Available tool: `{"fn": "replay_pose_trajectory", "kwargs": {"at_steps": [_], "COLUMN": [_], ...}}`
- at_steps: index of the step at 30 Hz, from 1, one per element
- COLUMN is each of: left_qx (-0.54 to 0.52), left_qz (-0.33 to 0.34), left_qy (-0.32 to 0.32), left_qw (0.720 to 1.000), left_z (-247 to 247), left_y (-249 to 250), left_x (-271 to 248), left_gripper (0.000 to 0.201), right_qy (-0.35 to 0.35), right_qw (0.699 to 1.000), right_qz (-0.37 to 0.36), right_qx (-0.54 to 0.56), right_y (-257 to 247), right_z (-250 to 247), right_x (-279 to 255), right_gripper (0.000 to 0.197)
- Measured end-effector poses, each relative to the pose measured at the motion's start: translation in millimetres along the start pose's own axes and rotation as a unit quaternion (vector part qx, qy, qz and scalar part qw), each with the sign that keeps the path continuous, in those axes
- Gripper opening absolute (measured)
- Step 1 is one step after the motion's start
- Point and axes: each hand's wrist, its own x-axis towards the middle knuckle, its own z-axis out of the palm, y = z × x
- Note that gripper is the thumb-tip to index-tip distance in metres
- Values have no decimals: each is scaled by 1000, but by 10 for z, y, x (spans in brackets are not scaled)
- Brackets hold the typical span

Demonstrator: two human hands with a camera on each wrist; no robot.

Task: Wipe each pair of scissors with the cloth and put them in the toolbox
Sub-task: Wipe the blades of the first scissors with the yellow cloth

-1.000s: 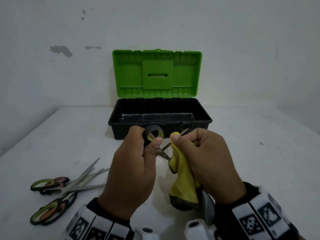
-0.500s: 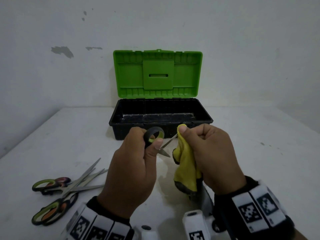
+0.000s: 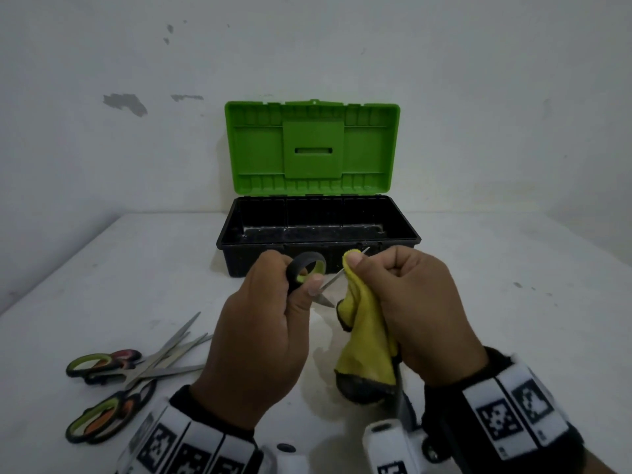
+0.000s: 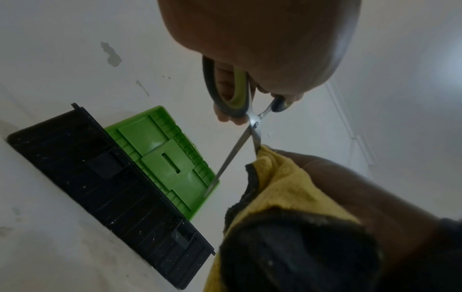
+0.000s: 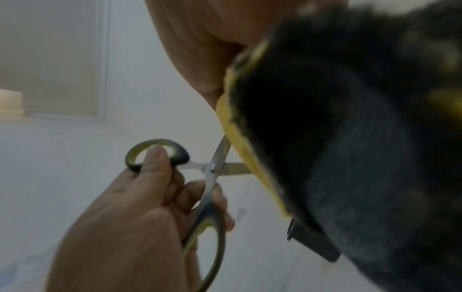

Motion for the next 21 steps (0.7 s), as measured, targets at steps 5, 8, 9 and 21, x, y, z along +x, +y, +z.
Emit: {"fn": "replay_pose_trajectory", "kwargs": {"at_steps": [5,8,9,21], "left_qx": [-97,-213,-246,-361], "left_qz": [-125,-260,-300,-417], "left_qy": [33,36,35,9], "left_qw": [987,941,921,834], "left_z": [-26,-63,-68,18], "left_y": [23,7,-19,-12], "left_x": [27,113,139,156], "left_gripper": [20,19,19,23], "right_qy": [50,46,30,-141], "right_qw": [998,996,996,990], "right_qz": [-28,-62,-73,-19], "right_qx": [-19,-36,-36,4], "right_y": [16,-23,-36,-133], "right_z": [-236,-358,-369,-74], "right_x": [210,197,173,-111], "right_gripper": [36,28,25,19]}}
